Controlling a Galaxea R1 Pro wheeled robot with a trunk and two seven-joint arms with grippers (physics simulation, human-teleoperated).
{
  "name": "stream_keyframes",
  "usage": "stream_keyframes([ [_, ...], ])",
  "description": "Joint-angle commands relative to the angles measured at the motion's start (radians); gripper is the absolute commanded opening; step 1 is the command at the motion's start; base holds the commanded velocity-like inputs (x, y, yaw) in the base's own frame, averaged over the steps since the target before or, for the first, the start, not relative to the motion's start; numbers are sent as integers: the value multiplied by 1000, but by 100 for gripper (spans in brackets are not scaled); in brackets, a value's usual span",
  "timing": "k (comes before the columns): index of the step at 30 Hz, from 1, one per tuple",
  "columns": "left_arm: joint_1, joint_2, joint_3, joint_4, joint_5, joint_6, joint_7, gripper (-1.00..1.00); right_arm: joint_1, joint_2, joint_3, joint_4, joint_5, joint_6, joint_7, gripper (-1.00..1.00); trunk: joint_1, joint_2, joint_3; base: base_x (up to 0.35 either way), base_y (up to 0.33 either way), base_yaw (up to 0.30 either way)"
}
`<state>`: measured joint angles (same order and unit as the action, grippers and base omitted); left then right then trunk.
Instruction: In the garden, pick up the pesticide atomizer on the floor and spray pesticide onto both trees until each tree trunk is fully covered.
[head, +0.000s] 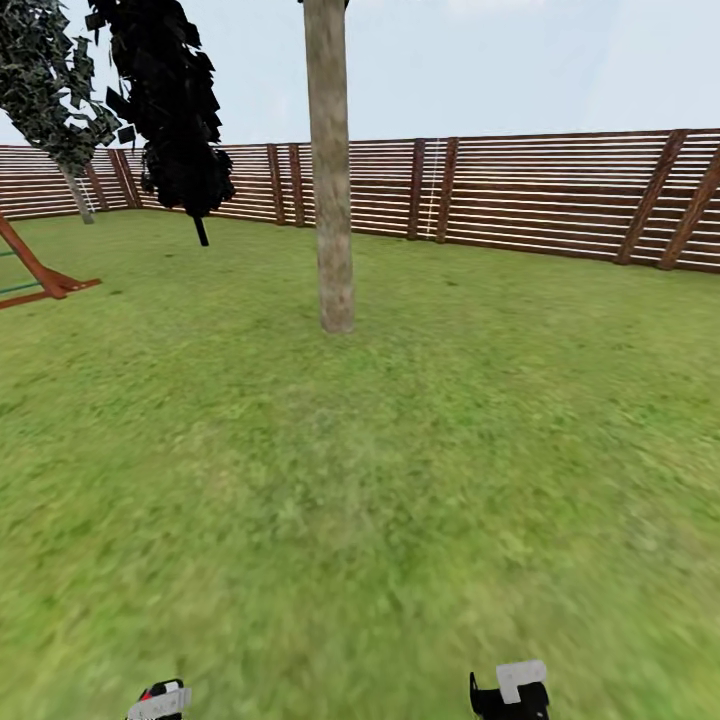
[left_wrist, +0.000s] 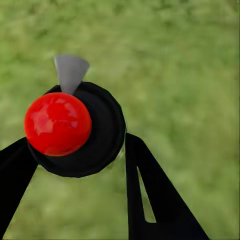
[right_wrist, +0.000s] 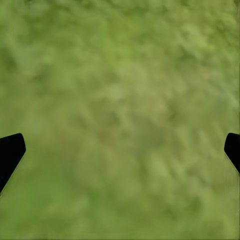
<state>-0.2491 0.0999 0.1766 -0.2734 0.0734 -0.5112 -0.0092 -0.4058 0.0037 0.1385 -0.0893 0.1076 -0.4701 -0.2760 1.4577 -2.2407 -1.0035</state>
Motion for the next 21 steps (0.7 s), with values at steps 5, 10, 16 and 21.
stream_keyframes([
  [5,-1,17,-1,-7,14,-3,-1,-100,-1,-1,2,0,9,1,-11,100,0,0,-1,342,0,0],
  [10,-1,14,-8,-6,8,-2,0,-100,-1,-1,3,0,8,1,-11,100,0,0,-1,342,0,0],
  [16,-1,15,-9,-4,8,-1,-1,-100,-1,-1,3,0,9,2,-9,100,0,0,-1,342,0,0],
  [21,-1,17,-6,-5,8,-1,-2,-100,-1,-1,2,0,9,2,-9,100,0,0,-1,342,0,0],
])
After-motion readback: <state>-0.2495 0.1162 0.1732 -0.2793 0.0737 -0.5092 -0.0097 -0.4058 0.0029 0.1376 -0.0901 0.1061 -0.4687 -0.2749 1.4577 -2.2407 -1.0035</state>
